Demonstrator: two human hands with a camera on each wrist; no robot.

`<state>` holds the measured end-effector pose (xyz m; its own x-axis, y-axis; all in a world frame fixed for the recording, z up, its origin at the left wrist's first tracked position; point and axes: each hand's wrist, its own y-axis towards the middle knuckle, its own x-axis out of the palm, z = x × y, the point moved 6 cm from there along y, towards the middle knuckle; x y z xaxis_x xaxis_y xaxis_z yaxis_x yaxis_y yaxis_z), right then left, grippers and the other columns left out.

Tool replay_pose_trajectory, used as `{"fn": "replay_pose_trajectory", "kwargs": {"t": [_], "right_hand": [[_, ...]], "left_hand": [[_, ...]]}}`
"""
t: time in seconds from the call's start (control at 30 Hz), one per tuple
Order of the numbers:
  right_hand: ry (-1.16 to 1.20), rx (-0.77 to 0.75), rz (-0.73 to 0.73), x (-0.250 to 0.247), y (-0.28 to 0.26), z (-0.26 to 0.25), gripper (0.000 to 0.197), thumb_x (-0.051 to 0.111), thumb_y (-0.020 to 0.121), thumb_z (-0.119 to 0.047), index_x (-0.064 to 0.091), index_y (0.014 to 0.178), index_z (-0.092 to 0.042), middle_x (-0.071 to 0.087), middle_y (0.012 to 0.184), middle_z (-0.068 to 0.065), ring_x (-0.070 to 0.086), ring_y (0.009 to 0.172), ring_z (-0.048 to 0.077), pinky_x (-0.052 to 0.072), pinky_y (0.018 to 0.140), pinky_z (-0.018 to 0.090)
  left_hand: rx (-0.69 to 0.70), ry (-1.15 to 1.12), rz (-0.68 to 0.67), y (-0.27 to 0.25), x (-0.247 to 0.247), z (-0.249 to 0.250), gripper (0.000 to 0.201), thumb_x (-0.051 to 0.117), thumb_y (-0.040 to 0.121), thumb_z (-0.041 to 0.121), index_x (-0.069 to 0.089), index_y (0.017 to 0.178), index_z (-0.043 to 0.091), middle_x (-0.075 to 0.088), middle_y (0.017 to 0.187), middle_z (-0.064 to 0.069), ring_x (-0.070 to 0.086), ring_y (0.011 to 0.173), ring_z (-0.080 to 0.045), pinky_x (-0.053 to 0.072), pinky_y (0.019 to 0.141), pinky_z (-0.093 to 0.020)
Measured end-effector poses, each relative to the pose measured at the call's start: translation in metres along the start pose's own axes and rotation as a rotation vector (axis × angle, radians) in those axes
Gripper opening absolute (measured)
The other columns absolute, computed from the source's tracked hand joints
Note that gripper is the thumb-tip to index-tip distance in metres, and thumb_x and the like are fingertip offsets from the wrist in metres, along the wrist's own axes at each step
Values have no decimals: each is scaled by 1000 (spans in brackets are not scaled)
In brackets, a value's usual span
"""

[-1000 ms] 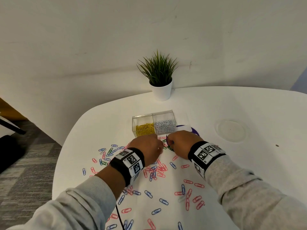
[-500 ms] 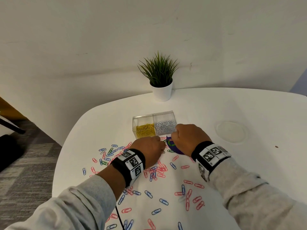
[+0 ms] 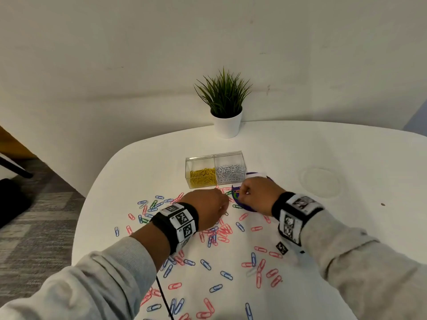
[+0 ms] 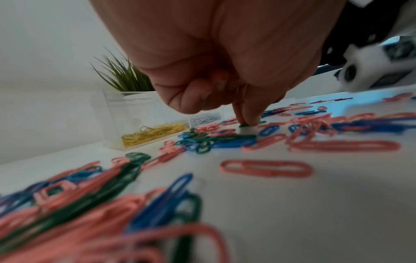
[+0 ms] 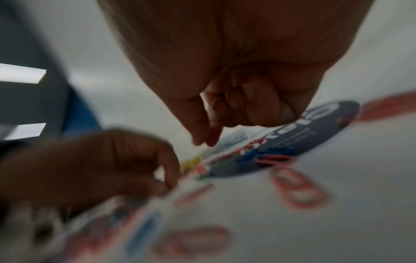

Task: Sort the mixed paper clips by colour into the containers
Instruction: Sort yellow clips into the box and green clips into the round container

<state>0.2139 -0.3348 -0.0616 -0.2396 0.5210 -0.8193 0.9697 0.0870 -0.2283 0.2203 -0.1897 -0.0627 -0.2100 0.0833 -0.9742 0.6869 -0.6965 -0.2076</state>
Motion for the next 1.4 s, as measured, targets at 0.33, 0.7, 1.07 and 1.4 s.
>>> {"fn": "replay_pose_trajectory", "kwargs": {"t": [0.33,0.7,1.07,1.4], "right_hand": [[-244,-46,-125,15,6,-9,17,60,80,-25,60,69,-11,56,68,6,54,63,20,45,58,32],[1324,160,91,-26,5,18,31,30,76,12,49,83,-11,52,70,7,43,54,16,28,42,23],[38,-72,3,4,24,-19,23,41,103,-24,58,96,-11,60,88,0,55,84,19,39,71,30],[-424,-210,-21,10,28,-38,22,51,94,-17,70,105,-20,67,105,1,63,97,23,46,77,28]], "left_hand": [[-158,-48,-98,-1,0,-4,18,51,90,34,48,90,17,63,95,-4,53,76,-22,43,66,-30],[-629,-1449,293,-18,-15,-72,19,45,85,-5,57,83,9,51,66,-9,39,51,-16,30,45,-22],[-316,-111,135,8,-19,-39,24,47,97,35,66,108,25,65,107,0,61,99,-24,49,81,-32],[-392,-229,123,-2,-23,-58,17,49,97,27,62,107,24,64,114,0,59,101,-21,44,79,-28]]}}
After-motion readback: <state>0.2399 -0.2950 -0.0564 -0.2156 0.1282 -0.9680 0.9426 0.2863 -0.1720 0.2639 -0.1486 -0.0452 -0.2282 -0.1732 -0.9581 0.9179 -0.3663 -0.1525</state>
